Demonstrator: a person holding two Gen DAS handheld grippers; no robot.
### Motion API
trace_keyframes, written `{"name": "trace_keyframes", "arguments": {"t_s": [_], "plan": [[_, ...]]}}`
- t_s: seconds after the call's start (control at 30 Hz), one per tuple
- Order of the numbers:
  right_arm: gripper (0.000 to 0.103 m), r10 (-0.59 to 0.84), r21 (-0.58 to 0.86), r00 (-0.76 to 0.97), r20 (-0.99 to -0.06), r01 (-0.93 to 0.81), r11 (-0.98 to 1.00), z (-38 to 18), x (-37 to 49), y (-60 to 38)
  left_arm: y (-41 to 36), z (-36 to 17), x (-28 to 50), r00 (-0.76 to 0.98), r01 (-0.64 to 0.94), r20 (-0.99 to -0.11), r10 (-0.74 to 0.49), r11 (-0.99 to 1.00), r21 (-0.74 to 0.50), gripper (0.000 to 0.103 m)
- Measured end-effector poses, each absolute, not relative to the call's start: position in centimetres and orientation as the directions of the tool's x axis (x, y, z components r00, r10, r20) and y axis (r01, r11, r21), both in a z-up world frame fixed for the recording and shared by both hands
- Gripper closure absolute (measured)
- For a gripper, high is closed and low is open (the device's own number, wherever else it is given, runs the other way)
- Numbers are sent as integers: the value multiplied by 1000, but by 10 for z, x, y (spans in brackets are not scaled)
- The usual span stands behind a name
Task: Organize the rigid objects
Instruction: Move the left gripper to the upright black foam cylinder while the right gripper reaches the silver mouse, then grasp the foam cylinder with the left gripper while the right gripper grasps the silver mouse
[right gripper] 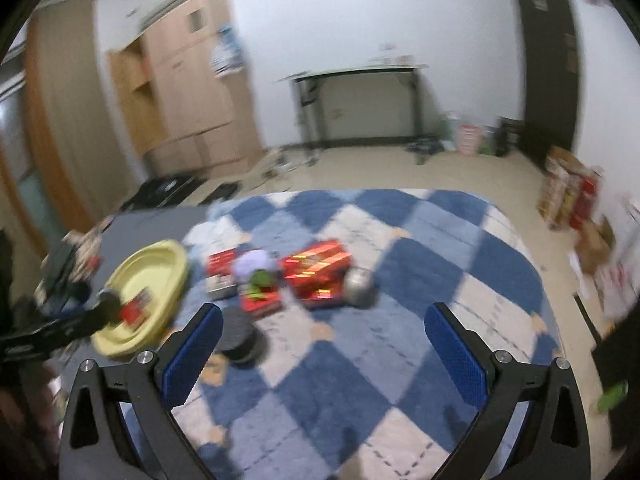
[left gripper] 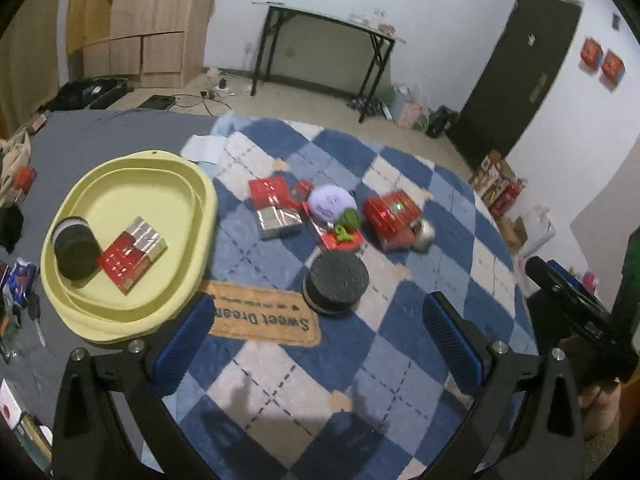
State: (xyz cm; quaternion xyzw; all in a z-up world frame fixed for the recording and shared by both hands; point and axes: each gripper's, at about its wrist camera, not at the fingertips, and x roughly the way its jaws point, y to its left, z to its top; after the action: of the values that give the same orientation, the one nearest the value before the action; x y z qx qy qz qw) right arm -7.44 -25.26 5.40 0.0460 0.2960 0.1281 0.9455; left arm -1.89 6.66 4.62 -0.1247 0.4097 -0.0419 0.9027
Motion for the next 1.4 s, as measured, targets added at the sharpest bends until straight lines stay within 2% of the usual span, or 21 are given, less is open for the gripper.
{"name": "trace_keyframes", "arguments": {"t_s": [0.1,0.33,0.5,0.73,0.83,0.9,0.97,1.03,1.17,1.23,1.33,1.4], "plan": [[0,271,162,766,-583,-217,963,37,-67,-251,60,44,-17,680,-26,-721,-130,979,-201,0],[0,276,138,750,-601,-243,960,27,-58,-244,67,25,-7,657,-101,-747,-103,970,-223,0],[0,273,131,741,-614,-246,960,16,-39,-243,68,3,2,600,-125,-787,-141,956,-267,0],[0,287,144,721,-631,-255,956,-8,0,-242,47,-21,13,588,-95,-784,-200,945,-313,0],[0,287,140,706,-648,-260,955,-24,39,-246,37,-35,29,580,-85,-798,-165,962,-261,0],[0,291,197,694,-658,-215,957,-32,64,-255,29,-43,40,583,-63,-804,-118,980,-189,0],[1,303,262,674,-674,-165,951,-40,88,-260,25,-50,50,589,-39,-800,-114,985,-170,0],[6,331,312,658,-676,-151,938,-47,104,-259,24,-55,60,588,-37,-800,-119,984,-174,0],[11,300,274,650,-698,-145,951,-61,134,-240,17,-62,77,588,10,-796,-145,985,-172,0],[25,287,258,652,-702,-143,955,-68,142,-235,10,-67,83,591,36,-797,-125,991,-129,0],[35,269,259,658,-703,-116,959,-80,150,-235,10,-74,87,584,34,-798,-147,987,-156,1],[38,297,302,655,-695,-109,947,-85,154,-239,13,-76,89,579,26,-796,-175,980,-197,7]]}}
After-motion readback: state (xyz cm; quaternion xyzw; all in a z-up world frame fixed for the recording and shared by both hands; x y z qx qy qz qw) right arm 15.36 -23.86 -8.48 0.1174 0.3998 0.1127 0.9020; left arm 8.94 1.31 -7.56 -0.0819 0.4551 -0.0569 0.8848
